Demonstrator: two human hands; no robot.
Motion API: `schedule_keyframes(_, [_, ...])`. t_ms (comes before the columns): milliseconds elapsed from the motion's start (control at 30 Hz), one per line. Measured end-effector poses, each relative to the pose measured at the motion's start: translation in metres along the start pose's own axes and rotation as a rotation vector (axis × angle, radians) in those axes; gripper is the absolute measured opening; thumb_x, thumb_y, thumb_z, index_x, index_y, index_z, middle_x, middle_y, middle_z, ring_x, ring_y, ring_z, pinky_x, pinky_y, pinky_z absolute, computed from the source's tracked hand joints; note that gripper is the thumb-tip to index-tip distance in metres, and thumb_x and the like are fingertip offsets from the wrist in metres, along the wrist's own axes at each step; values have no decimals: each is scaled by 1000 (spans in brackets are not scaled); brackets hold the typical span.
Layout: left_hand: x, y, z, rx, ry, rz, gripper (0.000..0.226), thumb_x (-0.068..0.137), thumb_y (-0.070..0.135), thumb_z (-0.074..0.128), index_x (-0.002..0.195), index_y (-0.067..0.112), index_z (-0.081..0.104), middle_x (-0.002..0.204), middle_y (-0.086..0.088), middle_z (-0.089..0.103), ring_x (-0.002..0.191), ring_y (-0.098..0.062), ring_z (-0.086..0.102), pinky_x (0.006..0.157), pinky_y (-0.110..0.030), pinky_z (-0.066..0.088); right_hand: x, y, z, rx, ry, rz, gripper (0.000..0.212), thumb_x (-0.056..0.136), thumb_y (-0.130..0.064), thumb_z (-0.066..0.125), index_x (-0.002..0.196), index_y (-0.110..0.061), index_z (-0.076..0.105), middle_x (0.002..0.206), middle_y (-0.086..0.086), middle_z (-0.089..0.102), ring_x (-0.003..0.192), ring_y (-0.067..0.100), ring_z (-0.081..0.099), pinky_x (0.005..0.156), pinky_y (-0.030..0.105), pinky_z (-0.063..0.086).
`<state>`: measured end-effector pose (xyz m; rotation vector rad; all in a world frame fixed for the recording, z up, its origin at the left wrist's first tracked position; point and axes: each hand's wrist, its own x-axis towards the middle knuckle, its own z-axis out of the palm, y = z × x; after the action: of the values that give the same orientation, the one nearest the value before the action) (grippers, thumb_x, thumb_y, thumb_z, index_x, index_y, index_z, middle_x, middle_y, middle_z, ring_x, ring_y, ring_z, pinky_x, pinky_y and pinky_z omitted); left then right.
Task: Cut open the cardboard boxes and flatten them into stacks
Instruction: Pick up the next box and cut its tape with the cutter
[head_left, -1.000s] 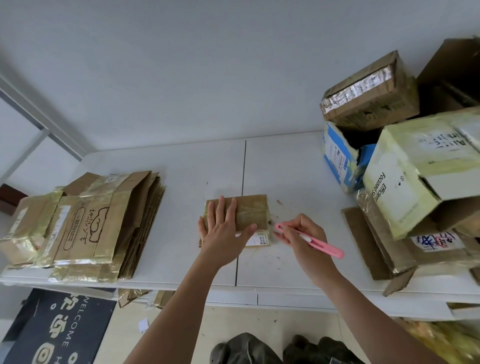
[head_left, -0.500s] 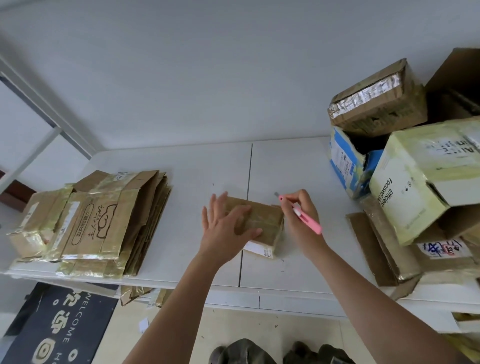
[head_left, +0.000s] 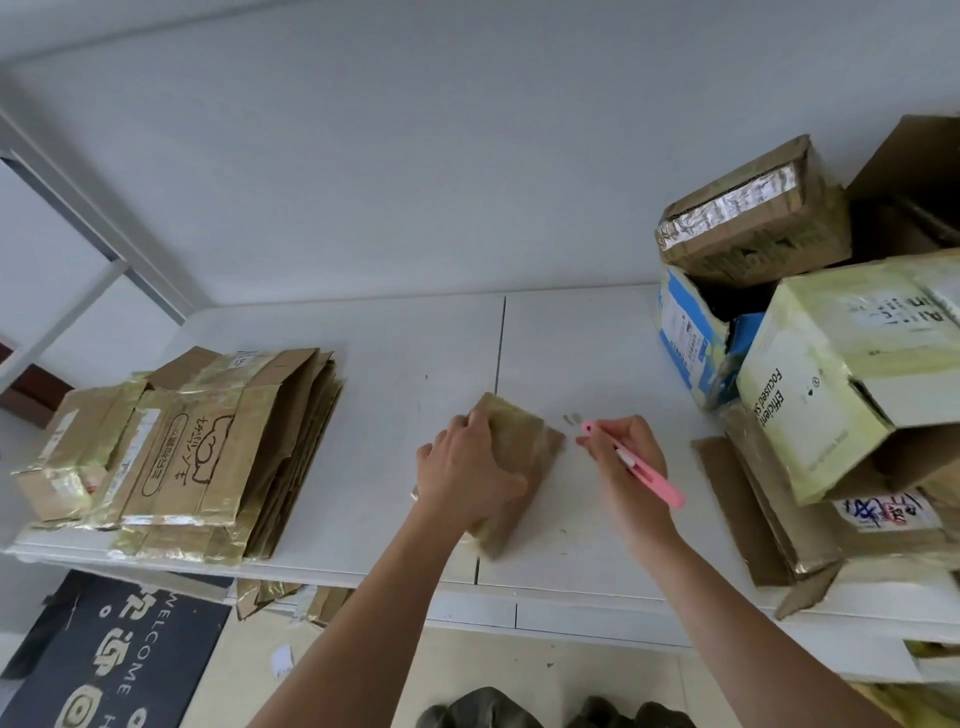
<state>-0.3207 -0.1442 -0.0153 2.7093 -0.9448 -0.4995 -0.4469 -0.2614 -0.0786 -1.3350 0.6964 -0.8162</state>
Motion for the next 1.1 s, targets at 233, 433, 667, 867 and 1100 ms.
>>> schedule_keyframes(233, [9, -33, 9, -243, 8, 229, 73, 71, 36, 82, 134, 37, 44, 145, 20, 34, 136, -3, 31, 121, -46, -5, 14, -8, 0, 155, -139, 105, 7, 96, -4, 57, 90, -3, 55, 92, 16, 70, 94, 25, 72, 84, 31, 58])
schedule_keyframes(433, [8, -34, 13, -228, 45, 244, 72, 72, 45, 81, 134, 39, 45, 147, 23, 33, 135, 2, 29, 120, -37, -8, 21, -5, 9, 101, -162, 188, 8, 97, -13, 59, 94, -5, 58, 100, 11, 71, 98, 21, 71, 88, 47, 58])
schedule_keyframes(667, [9, -36, 12, -218, 29, 249, 64, 81, 52, 71, 137, 38, 43, 151, 21, 29, 140, 1, 24, 121, -38, -9, 21, 2, 21, 104, -144, 217, 13, 98, -15, 58, 93, -3, 55, 96, 16, 70, 95, 29, 71, 89, 52, 56])
schedule_keyframes(867, [12, -37, 12, -217, 12, 255, 61, 83, 45, 71, 137, 36, 43, 153, 19, 28, 142, 0, 20, 121, -40, -11, 28, -1, 20, -48, -171, 162, 14, 96, -10, 59, 86, -1, 54, 81, 5, 68, 85, 16, 71, 78, 38, 55])
schedule_keyframes(1100, [9, -36, 19, -206, 29, 280, 62, 81, 44, 74, 135, 37, 46, 152, 20, 29, 142, 1, 20, 121, -41, -12, 18, -3, 5, -170, -217, 103, 18, 96, -11, 58, 82, -2, 50, 80, 12, 64, 86, 30, 63, 74, 46, 50])
